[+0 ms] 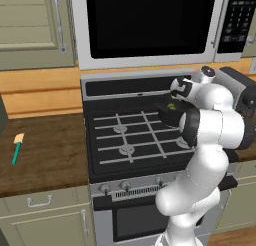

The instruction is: Put the bell pepper and lime in the pot. Retrieve the spatula and lightly stir the vegetables in the pot.

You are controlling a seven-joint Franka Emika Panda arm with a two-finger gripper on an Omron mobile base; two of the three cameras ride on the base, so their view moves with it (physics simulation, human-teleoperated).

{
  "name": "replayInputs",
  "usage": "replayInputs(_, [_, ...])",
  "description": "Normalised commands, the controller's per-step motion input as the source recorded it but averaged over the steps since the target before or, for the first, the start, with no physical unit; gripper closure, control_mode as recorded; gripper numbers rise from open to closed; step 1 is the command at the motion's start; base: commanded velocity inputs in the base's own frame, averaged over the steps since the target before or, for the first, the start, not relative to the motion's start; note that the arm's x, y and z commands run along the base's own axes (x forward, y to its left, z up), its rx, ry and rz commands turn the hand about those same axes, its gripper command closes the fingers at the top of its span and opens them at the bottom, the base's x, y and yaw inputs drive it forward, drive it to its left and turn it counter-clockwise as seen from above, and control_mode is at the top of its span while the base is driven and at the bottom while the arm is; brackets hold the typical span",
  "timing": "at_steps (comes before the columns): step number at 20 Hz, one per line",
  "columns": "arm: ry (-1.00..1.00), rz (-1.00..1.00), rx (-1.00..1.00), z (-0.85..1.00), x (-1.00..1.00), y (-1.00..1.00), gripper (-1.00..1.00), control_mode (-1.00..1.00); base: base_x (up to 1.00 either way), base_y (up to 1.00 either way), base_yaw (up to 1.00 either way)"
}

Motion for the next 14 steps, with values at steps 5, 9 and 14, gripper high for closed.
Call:
replayInputs(5, [0.01, 0.00, 0.00, -0.24, 0.43, -0.17, 1.00, -1.00, 0.00, 0.00, 0.00])
replayInputs(9, [0.00, 0.00, 0.00, -0.16, 0.40, -0.22, 1.00, -1.00, 0.00, 0.00, 0.00])
replayInputs(14, [0.01, 0.00, 0.00, -0.28, 0.44, -0.03, 1.00, -1.00, 0.00, 0.00, 0.00])
